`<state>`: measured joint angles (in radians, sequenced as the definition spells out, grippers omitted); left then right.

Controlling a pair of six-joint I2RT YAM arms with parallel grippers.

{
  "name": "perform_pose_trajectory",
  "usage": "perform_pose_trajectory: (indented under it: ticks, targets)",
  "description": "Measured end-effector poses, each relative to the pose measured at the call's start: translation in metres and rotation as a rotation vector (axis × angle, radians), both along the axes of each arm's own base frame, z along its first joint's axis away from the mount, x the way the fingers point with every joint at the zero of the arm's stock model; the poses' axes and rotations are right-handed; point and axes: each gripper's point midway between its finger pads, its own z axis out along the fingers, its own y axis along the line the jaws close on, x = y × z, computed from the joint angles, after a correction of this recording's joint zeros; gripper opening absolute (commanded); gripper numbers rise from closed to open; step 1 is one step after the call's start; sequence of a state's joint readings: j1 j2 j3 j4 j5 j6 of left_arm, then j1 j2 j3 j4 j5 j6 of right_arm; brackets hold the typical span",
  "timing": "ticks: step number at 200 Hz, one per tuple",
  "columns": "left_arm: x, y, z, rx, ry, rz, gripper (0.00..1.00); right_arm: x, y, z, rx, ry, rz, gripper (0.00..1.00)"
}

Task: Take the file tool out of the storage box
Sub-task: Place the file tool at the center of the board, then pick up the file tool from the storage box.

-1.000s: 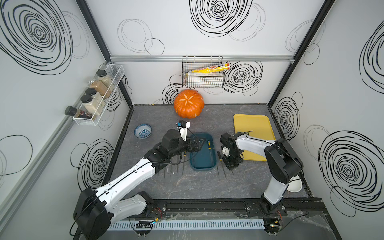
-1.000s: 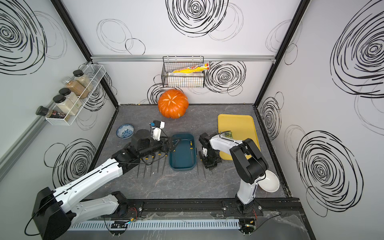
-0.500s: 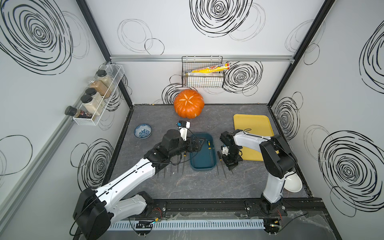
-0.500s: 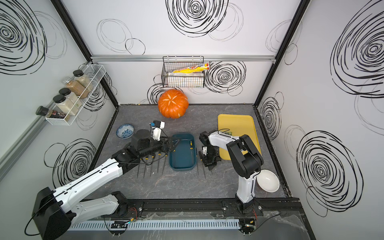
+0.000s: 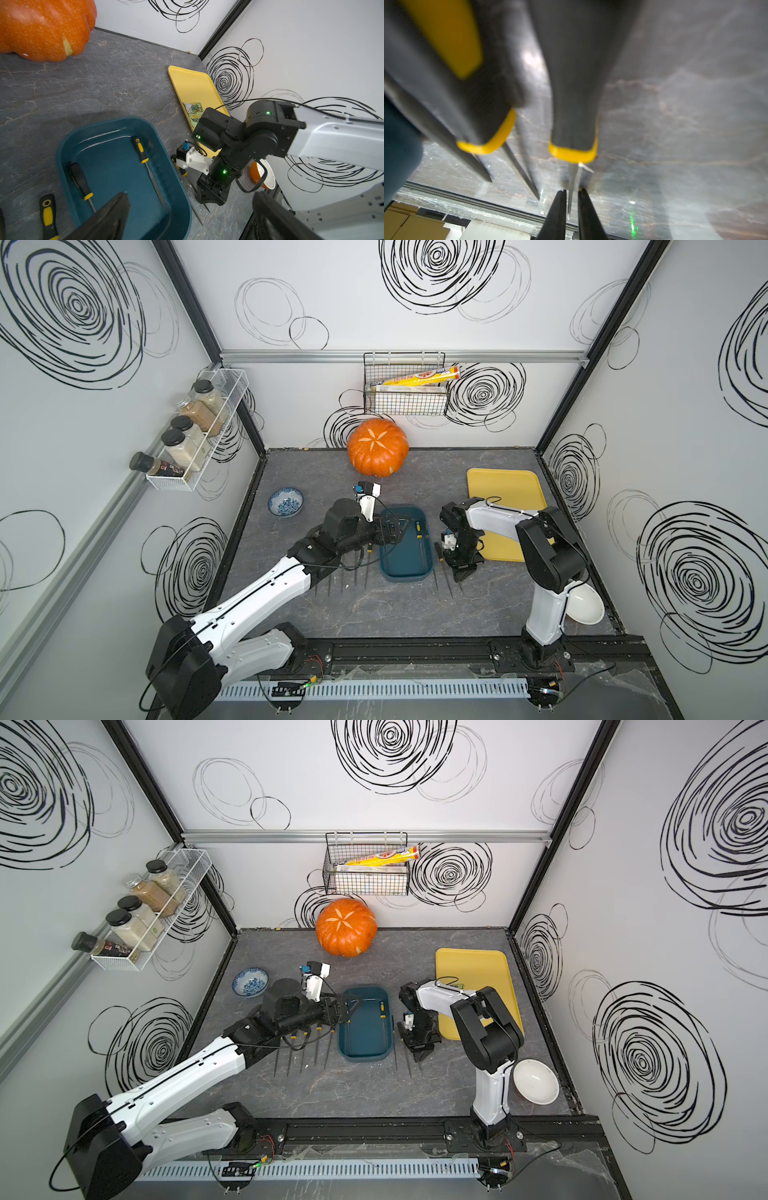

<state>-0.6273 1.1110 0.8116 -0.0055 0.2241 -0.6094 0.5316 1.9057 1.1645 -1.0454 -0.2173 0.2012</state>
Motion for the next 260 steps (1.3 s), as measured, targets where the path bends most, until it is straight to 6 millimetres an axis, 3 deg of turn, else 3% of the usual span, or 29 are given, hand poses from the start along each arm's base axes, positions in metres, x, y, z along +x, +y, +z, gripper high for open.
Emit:
perform_pose_trajectory:
  ticks: [24, 50, 95, 113, 147, 173, 197, 235, 260]
  targets:
    - [0.0, 0.0, -0.001, 0.002, 0.002, 0.0, 0.99, 0.0, 0.0, 0.0, -0.001, -0.003, 0.001, 0.16]
    - [0.003, -0.002, -0.01, 0.017, 0.023, 0.001, 0.99, 0.003, -0.001, 0.002, -0.005, -0.025, 0.007, 0.24]
    - [0.009, -0.006, -0.055, 0.101, 0.129, 0.002, 0.99, 0.012, -0.005, 0.014, 0.003, -0.133, 0.01, 0.25]
    - [0.012, -0.005, -0.074, 0.149, 0.175, 0.013, 0.99, 0.019, -0.003, 0.027, 0.03, -0.194, 0.008, 0.25]
    - [0.025, -0.015, -0.097, 0.296, 0.215, 0.052, 0.85, 0.035, 0.005, 0.073, 0.133, -0.392, -0.019, 0.28]
    - [0.036, -0.039, -0.107, 0.392, 0.216, 0.051, 0.68, 0.035, 0.015, 0.114, 0.293, -0.554, -0.055, 0.29]
    - [0.046, -0.05, -0.128, 0.448, 0.251, 0.043, 0.53, 0.025, 0.022, 0.126, 0.422, -0.629, -0.085, 0.29]
    - [0.057, -0.051, -0.184, 0.575, 0.351, 0.056, 0.53, 0.007, 0.031, 0.129, 0.627, -0.711, -0.157, 0.29]
    - [0.058, -0.051, -0.203, 0.616, 0.39, 0.052, 0.58, 0.007, 0.037, 0.14, 0.724, -0.776, -0.176, 0.32]
